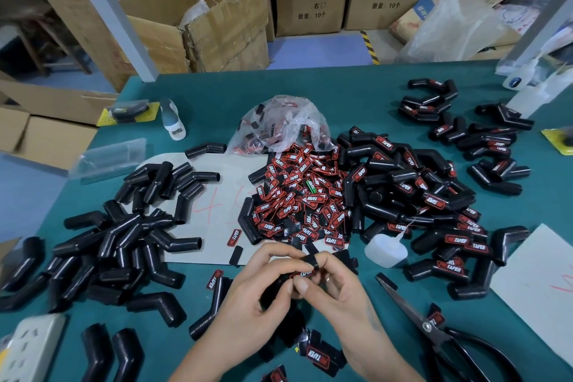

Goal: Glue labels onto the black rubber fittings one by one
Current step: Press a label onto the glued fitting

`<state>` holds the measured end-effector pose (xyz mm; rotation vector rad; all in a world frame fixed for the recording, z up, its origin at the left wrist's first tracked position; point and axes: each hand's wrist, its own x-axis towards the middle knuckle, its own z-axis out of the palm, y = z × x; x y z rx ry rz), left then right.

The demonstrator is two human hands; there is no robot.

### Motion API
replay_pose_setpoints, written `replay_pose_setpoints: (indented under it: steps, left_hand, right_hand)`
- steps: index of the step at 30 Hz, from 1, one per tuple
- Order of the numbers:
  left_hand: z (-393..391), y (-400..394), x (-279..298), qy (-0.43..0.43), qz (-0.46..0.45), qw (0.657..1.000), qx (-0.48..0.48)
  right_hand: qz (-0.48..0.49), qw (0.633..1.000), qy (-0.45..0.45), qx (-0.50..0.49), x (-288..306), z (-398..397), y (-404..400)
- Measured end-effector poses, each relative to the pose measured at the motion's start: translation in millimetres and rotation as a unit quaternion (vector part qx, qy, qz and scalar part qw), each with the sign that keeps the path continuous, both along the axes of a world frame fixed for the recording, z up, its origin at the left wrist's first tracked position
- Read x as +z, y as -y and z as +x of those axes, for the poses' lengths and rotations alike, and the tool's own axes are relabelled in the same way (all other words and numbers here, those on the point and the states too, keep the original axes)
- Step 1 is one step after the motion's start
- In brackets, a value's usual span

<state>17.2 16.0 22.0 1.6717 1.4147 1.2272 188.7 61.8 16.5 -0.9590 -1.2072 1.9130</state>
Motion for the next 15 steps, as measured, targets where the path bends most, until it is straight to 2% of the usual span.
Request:
replay_pose_setpoints:
  steps: [4, 10, 15]
  left_hand:
    - [1.1, 0.2, -2.7, -0.004, 0.003, 1.000, -0.003]
    - [0.1, -0.1, -4.4, 0.011, 0.002, 1.000, 0.000]
    - [-1.6, -1.2, -6.7, 0.011, 0.006, 1.000, -0.003]
  right_hand:
    - [0.006, 1.000, -0.028, -0.009, -0.9, -1.2, 0.7]
    - [0.038, 0.999, 0.027, -0.015, -3.7, -1.3, -0.5]
    - [0.044, 0.999, 0.023, -0.020, -6.0, -3.1, -0.6]
